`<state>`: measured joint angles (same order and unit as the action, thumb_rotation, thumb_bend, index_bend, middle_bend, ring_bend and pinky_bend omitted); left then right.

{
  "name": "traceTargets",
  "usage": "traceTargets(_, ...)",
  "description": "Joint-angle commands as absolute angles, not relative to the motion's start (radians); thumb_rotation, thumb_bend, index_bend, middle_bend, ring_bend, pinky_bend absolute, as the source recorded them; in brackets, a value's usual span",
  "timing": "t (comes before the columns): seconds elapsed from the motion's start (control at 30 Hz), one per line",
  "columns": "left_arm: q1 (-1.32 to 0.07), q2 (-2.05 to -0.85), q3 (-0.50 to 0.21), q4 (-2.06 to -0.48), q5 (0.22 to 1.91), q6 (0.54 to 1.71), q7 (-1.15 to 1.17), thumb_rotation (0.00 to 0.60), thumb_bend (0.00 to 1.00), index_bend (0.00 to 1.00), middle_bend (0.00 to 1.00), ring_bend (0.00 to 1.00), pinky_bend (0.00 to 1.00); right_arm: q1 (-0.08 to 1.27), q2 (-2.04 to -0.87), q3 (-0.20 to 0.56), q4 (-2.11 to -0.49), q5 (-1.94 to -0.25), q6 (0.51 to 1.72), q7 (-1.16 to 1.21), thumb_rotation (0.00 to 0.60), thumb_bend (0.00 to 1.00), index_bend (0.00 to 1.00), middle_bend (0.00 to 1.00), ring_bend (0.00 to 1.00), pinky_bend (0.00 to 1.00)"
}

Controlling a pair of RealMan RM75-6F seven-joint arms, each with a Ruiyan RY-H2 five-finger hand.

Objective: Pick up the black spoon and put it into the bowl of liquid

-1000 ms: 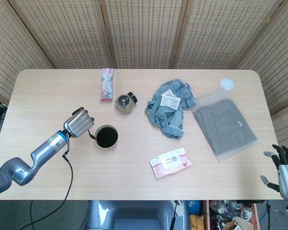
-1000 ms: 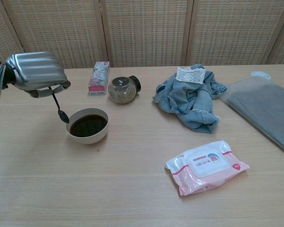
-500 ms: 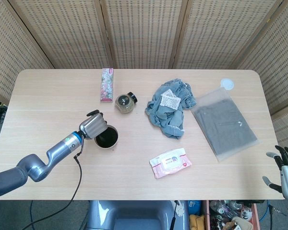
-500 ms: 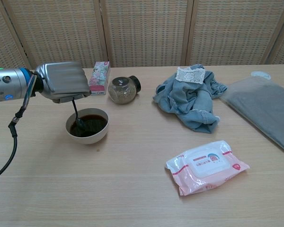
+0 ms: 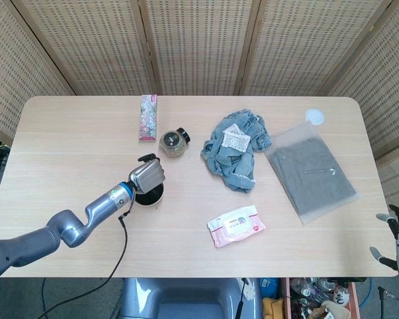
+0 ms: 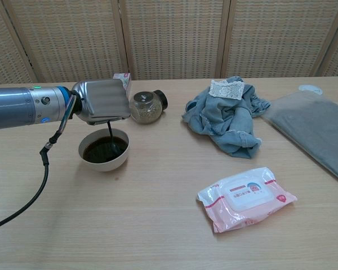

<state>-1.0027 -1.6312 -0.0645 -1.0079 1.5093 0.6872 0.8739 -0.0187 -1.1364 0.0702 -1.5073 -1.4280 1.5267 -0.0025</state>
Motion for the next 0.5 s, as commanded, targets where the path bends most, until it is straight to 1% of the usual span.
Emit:
traceTargets(0.03,-1.011,-1.643,-0.068,-0.988,1.494,0.679,0.882,0.600,0.47,0.73,0.68,0.51,0.62,-0.020,-1.136,0.070,-1.507,-1.427,1.527,-0.002,0.600,0.29,0.33,0.22,0.14,0.27)
traceTargets(0.27,-1.006,-1.657,-0.062,-0.948,1.465,0.680,0.878,0.600,0.47,0.73,0.68,0.51,0.62,-0.028,-1.136,0.070,-1.511,-1.420,1.530,-0.007,0.600,0.29,0.33,0.22,0.14,0.27)
traceTargets(0.5,-0.984,-1.627,-0.038,-0.984,1.466,0.709,0.880,0.600,0.47,0.73,0.68,0.51,0.62,-0.028,-1.136,0.071,-1.514,-1.423,1.529,-0.011,0.600,0.29,0.33,0.22,0.14,0.27)
